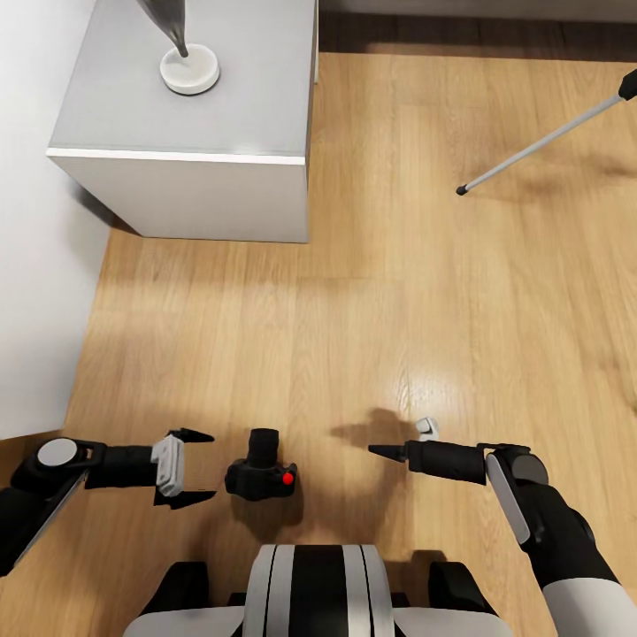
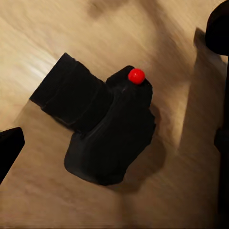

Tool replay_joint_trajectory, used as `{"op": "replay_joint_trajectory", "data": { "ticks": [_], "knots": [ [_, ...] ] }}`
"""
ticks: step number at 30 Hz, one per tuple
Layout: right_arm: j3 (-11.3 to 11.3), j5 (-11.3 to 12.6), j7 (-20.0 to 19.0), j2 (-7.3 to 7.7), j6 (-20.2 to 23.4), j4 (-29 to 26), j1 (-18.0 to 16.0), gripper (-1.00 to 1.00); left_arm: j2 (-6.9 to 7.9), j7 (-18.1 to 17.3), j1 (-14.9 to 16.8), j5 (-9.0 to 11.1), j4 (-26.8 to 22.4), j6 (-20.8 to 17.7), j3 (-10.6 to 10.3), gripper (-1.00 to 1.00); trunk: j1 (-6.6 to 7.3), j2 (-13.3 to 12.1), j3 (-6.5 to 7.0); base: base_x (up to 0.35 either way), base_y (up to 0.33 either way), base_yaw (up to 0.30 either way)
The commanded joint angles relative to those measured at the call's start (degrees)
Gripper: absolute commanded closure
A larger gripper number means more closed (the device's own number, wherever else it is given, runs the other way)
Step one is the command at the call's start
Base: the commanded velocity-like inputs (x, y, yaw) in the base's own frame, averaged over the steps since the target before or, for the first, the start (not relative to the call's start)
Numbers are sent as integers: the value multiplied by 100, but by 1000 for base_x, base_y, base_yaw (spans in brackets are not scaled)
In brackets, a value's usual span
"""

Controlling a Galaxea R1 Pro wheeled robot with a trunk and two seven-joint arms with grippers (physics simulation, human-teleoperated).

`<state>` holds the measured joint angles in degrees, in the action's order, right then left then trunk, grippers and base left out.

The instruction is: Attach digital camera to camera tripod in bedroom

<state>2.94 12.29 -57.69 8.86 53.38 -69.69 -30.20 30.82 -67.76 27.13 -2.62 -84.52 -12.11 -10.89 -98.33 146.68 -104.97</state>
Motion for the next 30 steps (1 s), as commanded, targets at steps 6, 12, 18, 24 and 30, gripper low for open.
{"op": "replay_joint_trajectory", "data": {
  "ticks": [6, 12, 18, 24, 30],
  "knots": [
    [5, -3, -12, 2, 12, 0, -3, -100, -23, -331, 3, -487, -100, 12, -9, -100, 1, 1, -3, 0, 0, 0],
    [5, -7, 0, -15, -12, 1, -3, -100, -31, -356, 3, -668, -107, 80, -13, -100, 1, 1, -3, 0, 0, 0],
    [5, -1, 3, -17, -20, 6, -3, -100, -169, -314, 3, -1065, -75, 87, -25, -100, 1, 1, -3, 0, 0, 0],
    [5, 1, 3, -15, -20, 8, -3, -100, -342, -293, 3, -1171, -58, 76, -27, -100, 1, 1, -3, 0, 0, 0],
    [9, 3, 9, 1, -21, 13, -3, -100, -831, -283, 3, -1680, 5, 36, -26, -100, 1, 1, -3, 0, 0, 0]
  ]
}}
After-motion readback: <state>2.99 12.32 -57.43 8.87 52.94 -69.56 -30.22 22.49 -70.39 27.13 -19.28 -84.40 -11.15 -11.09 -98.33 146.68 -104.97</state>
